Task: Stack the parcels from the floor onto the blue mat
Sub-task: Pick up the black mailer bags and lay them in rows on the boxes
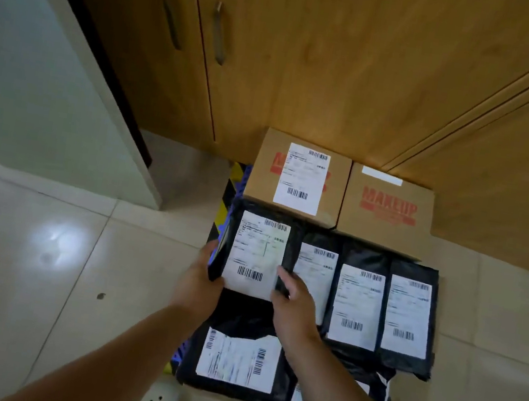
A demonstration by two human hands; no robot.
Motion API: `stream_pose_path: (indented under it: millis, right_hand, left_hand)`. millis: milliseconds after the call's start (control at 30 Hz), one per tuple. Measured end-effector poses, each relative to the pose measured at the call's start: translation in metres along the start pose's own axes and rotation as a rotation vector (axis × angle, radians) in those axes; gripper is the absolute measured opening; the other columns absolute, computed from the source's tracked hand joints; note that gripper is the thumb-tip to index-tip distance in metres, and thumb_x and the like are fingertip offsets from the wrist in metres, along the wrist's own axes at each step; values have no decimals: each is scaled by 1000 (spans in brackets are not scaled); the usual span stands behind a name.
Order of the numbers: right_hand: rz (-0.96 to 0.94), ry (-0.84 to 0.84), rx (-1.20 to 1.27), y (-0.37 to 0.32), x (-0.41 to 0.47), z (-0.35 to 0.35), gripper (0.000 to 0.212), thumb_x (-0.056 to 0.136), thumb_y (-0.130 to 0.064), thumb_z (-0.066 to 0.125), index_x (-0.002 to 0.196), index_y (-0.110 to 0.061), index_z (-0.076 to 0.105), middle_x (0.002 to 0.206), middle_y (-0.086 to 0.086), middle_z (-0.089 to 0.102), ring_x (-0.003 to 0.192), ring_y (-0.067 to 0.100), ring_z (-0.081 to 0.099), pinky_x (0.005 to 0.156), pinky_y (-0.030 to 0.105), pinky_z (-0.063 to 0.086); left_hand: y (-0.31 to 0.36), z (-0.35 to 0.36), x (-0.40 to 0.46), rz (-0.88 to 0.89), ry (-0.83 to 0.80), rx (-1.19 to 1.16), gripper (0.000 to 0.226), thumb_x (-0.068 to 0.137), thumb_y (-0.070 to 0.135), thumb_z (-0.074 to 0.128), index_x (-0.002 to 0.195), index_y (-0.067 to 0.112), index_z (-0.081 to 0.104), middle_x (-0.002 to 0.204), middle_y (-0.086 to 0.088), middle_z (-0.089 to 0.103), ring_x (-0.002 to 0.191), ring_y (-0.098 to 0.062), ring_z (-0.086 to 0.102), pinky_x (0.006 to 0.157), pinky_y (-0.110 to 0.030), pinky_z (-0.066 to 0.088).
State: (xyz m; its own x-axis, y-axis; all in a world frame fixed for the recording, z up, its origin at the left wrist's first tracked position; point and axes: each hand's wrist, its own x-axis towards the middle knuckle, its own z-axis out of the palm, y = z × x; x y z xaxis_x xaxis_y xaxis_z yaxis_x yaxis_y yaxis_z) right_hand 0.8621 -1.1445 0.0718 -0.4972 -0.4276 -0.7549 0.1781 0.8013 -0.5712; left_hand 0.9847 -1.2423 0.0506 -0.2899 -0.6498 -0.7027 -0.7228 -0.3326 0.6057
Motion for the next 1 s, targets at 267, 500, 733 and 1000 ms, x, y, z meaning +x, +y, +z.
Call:
stream_pose_path:
  millis: [267, 500, 733, 1000]
  right_hand:
    - [-228, 66, -442, 29, 35, 19, 55, 97, -6, 40, 147, -26, 31, 156, -6, 21, 143, 13, 18, 116, 24, 18]
    - [-568, 281, -865, 23, 51, 32, 81, 86, -27, 61, 150, -26, 11, 159, 11, -5, 144, 28, -10, 117, 43, 7]
    - [-482, 55, -1119, 15, 71, 24, 90, 93, -54, 41, 139, -32, -33, 147, 5, -41, 137, 25, -36, 113, 45, -18]
    - [-371, -42, -1170, 0, 67, 21, 91, 93, -51, 45, 138, -34, -33, 145, 4, -43, 138, 27, -34, 115, 50, -15]
  left_hand:
    - [-20, 23, 31, 62, 37, 47, 59, 86, -3, 44, 136, 29, 40, 114, 3, 60, 91, -13, 54, 75, -25, 45]
    - [-27, 27, 35, 102, 79, 113, 55, 87, -2, 43, 130, 32, 48, 121, 3, 60, 104, -18, 59, 88, -38, 54]
    - [-30, 27, 44, 149, 55, 181, 48, 88, 0, 44, 126, 27, 55, 120, 2, 61, 104, -18, 59, 89, -37, 53]
    - [-25, 12, 45, 61, 4, 194, 46, 91, 8, 49, 131, 32, 51, 122, 1, 63, 101, -19, 60, 83, -27, 50]
